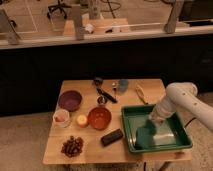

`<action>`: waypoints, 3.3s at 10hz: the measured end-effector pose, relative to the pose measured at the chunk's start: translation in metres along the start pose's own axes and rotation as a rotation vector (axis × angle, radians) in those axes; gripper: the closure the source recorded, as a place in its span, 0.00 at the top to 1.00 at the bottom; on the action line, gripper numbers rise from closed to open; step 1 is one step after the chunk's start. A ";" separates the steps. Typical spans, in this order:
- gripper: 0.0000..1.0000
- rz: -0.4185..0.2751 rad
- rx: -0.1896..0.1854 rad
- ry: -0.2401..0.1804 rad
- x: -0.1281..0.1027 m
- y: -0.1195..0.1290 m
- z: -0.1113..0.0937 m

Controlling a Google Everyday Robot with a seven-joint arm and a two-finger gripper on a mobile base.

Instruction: Wipe red bowl with towel

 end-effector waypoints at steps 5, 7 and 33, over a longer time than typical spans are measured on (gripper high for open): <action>0.00 -0.161 0.069 -0.145 -0.116 -0.035 -0.080; 0.00 -0.241 0.054 -0.199 -0.164 -0.031 -0.080; 0.00 -0.596 -0.078 -0.089 -0.302 0.013 0.058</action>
